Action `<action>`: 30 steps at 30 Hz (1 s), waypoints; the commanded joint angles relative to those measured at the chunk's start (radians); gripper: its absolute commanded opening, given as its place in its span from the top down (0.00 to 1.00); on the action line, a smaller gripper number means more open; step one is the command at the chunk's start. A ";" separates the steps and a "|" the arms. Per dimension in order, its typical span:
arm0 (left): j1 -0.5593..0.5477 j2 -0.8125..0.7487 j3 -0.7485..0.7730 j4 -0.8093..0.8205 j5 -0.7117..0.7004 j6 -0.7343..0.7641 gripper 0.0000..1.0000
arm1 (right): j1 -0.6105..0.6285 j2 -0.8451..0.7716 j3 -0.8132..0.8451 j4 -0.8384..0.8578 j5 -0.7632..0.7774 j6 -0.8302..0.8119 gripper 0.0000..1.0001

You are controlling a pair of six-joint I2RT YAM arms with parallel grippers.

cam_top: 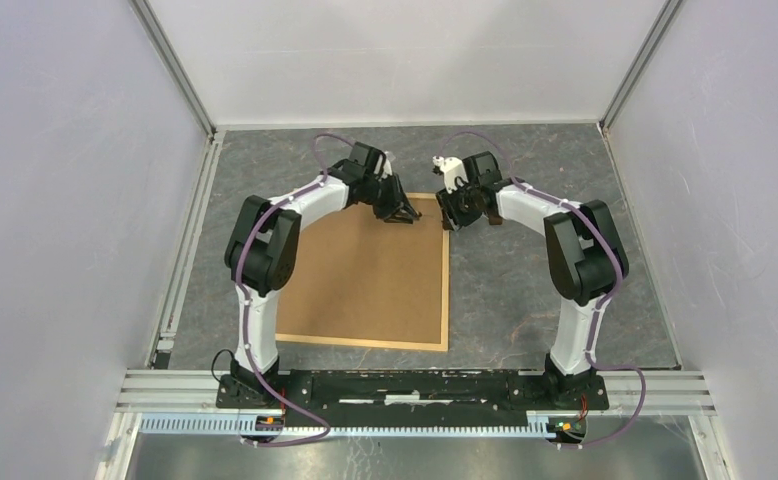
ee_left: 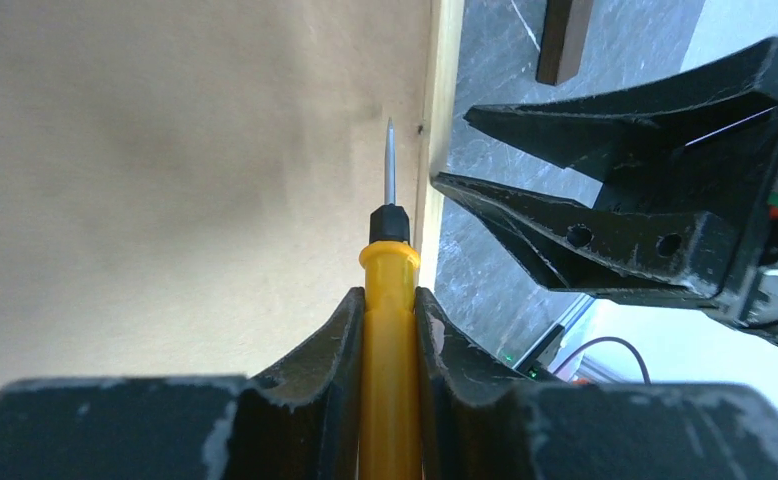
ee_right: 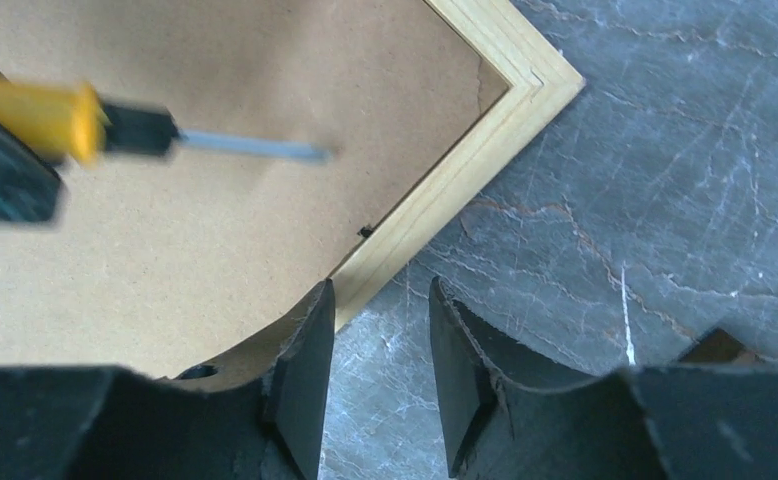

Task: Take the photo out of the frame

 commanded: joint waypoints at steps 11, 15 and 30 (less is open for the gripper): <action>0.139 -0.173 -0.007 -0.089 0.024 0.180 0.98 | 0.043 0.053 0.002 -0.023 0.134 0.247 0.58; 0.139 -0.197 -0.045 -0.071 0.018 0.176 0.98 | 0.049 0.077 0.018 -0.028 0.130 0.269 0.56; 0.139 -0.204 -0.067 -0.068 0.007 0.180 0.98 | 0.089 0.149 0.070 -0.051 0.251 0.376 0.55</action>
